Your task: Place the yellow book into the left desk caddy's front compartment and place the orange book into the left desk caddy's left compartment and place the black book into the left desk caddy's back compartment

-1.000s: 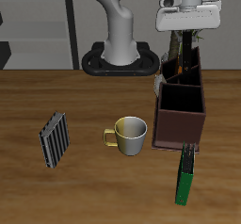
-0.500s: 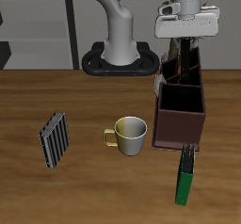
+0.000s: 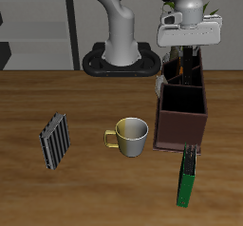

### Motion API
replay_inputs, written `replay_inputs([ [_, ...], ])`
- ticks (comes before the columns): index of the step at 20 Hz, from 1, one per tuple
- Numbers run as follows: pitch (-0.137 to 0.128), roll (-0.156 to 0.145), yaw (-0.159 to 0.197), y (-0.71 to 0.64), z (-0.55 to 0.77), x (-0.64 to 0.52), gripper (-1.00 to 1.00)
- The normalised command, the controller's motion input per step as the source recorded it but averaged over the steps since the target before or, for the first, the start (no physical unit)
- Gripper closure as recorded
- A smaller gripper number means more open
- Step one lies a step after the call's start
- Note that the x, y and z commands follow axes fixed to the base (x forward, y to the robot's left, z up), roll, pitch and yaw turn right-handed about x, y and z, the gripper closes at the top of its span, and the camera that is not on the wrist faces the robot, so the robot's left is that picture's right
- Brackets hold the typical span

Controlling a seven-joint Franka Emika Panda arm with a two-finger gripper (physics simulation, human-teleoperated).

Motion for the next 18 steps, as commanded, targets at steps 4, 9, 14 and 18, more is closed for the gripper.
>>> replay_inputs([
  [4,0.032,-0.013,-0.001,-0.08,-0.14,0.14,1.00],
  [9,0.055,-0.050,0.002,-0.13,-0.22,0.24,1.00],
  [14,0.073,0.032,0.005,0.17,-0.31,0.04,1.00],
  [18,0.077,0.128,-0.006,0.36,-0.23,-0.30,1.00],
])
